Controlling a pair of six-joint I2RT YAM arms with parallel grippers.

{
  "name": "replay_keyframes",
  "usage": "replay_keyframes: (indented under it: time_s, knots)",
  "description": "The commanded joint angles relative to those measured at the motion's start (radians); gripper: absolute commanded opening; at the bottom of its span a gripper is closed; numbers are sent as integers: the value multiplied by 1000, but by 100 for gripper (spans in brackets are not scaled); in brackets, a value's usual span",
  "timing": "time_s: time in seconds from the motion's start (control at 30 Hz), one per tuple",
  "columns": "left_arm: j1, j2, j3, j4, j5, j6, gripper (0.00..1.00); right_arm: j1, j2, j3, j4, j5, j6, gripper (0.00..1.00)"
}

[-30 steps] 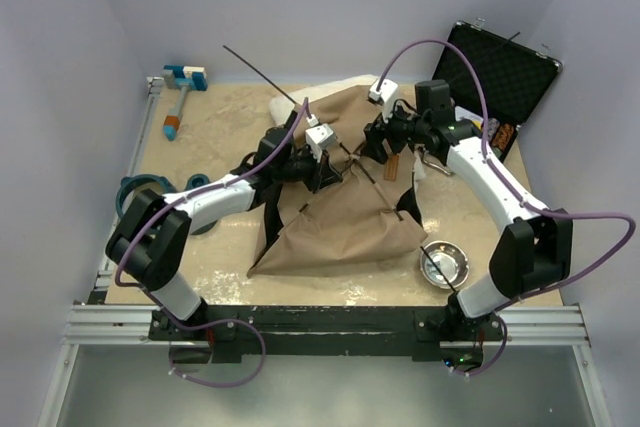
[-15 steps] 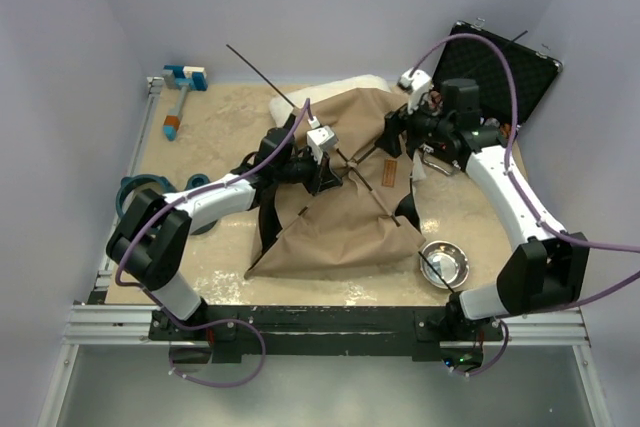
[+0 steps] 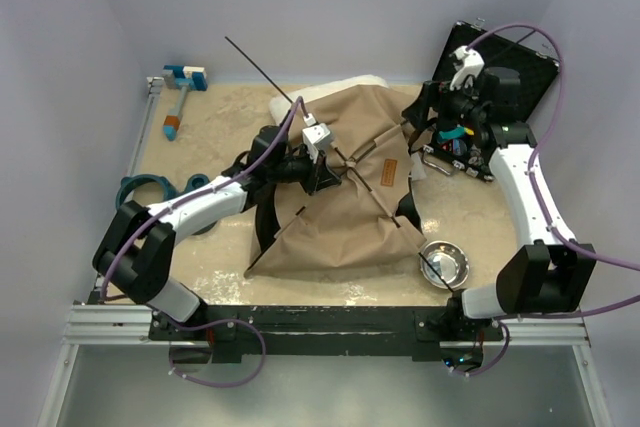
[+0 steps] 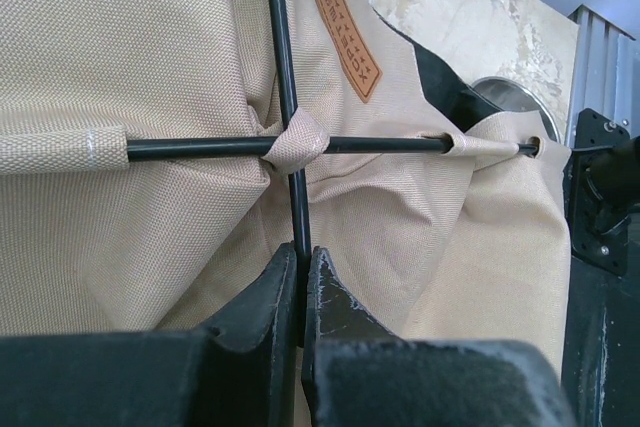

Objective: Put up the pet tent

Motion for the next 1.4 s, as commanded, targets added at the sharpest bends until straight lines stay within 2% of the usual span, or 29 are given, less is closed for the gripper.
replay_keyframes:
  time_s: [0.0, 0.13, 0.27, 0.33, 0.4, 0.43, 0.47, 0.5, 0.6, 0.77, 0.83, 1.0, 1.1, 1.2, 1.3, 1.33, 1.37]
  knots:
    - [-5, -89, -2, 27, 62, 32, 0, -91, 21, 50, 60, 89, 113, 98]
    - [-3, -115, -14, 26, 76, 35, 0, -116, 12, 2, 122, -29, 166, 99]
    - [-3, -133, -25, 27, 93, 36, 0, -117, 50, -38, 211, -244, 277, 98]
    - [-3, -145, -33, 19, 105, 38, 0, -116, 69, -42, 267, -319, 335, 95]
    - [-5, -164, -42, 13, 121, 41, 0, -116, 77, -56, 333, -378, 400, 86]
    - [-3, -177, -49, 8, 128, 42, 0, -117, 77, -54, 334, -381, 410, 78]
    - [-5, -193, -59, 5, 135, 43, 0, -117, 81, -56, 334, -390, 418, 66]
    - [-5, -213, -66, 4, 139, 46, 0, -119, 83, -51, 334, -408, 427, 46]
    - [-3, -279, -102, -18, 136, 58, 0, -121, 75, -32, 416, -451, 492, 0]
    - [2, -360, -134, -81, 128, 115, 0, -122, 74, 88, 550, -475, 662, 0]
    - [6, -380, -126, -119, 125, 182, 0, -121, 75, 143, 608, -468, 731, 0]
    - [44, -402, -42, -191, 107, 297, 0, -107, 118, 370, 610, -478, 740, 0]
    - [51, -392, 41, -256, 44, 415, 0, -90, 143, 517, 660, -473, 750, 0]
    - [63, -363, 128, -247, -16, 512, 2, -59, 163, 635, 706, -472, 748, 0]
    - [77, -322, 193, -222, -52, 553, 19, -18, 143, 642, 825, -456, 765, 0]
    - [78, -305, 203, -217, -74, 573, 35, -18, 134, 634, 859, -436, 763, 0]
    - [77, -291, 211, -217, -101, 578, 43, 16, 121, 627, 870, -420, 738, 0]
